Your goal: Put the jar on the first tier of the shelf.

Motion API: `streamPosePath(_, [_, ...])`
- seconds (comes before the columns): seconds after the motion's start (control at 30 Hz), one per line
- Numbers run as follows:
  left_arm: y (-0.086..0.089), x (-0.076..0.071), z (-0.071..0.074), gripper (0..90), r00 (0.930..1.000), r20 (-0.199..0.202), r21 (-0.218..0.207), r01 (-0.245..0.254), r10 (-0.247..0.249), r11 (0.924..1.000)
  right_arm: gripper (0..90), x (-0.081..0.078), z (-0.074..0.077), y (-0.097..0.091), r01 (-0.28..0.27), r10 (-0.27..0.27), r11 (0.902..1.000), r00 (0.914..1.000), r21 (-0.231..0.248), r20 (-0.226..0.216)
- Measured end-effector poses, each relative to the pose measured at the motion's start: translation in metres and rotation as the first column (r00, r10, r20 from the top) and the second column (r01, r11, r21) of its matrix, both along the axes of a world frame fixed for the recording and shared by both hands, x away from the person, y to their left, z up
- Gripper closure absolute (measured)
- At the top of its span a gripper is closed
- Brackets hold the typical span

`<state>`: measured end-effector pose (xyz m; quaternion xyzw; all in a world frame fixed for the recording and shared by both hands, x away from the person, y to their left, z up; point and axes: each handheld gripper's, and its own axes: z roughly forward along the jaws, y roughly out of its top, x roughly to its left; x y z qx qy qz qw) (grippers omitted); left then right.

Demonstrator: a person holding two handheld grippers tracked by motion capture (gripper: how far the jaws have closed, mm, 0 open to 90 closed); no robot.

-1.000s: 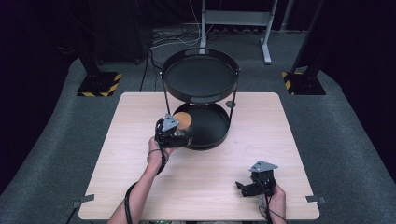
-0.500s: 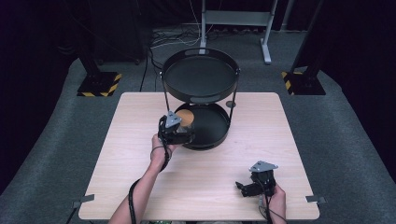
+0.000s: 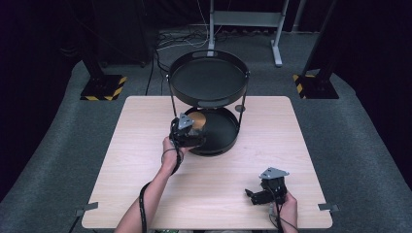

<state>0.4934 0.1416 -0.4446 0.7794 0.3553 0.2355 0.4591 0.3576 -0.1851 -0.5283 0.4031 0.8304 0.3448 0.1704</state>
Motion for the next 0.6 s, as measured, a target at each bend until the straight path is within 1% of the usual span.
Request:
streamPosePath(0.17, [-0.003, 0.005, -0.004, 26.2, 1.0, -0.008, 0.009, -0.004, 0.004, 1.0, 0.0, 0.0, 0.0, 0.0, 0.0, 0.0, 1.0, 1.0, 0.0, 0.0])
streamPosePath(0.3, [-0.006, 0.012, -0.009, 26.2, 0.9993, -0.031, 0.008, -0.019, 0.02, 0.9998, 0.0, 0.0, 0.0, 0.0, -0.001, 0.001, 1.0, 1.0, 0.0, 0.0])
streamPosePath(0.6, [-0.012, 0.021, -0.018, 26.2, 0.9981, -0.05, 0.003, -0.036, 0.036, 0.9994, 0.0, 0.0, 0.0, 0.0, -0.002, 0.002, 1.0, 1.0, 0.0, 0.0])
